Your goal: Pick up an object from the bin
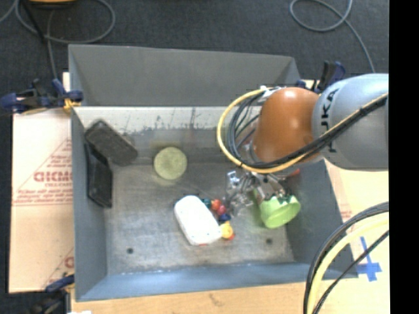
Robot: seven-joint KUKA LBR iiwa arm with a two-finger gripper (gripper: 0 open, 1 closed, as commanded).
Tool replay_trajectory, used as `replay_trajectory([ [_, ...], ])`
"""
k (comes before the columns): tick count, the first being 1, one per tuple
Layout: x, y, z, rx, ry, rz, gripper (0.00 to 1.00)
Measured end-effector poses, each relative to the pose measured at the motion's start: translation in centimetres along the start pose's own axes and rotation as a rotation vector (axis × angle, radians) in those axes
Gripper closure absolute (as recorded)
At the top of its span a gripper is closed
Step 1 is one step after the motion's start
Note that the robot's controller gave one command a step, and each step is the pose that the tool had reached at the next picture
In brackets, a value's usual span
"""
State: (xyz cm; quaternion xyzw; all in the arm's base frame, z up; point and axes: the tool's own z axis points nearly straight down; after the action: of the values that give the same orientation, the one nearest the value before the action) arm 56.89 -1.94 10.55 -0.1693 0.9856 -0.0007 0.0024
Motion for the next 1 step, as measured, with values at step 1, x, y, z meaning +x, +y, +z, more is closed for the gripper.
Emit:
replay_trajectory([
  [1, -1.89, 7.66, -4.03, -0.002, -0.001, 0.268, 0.00],
])
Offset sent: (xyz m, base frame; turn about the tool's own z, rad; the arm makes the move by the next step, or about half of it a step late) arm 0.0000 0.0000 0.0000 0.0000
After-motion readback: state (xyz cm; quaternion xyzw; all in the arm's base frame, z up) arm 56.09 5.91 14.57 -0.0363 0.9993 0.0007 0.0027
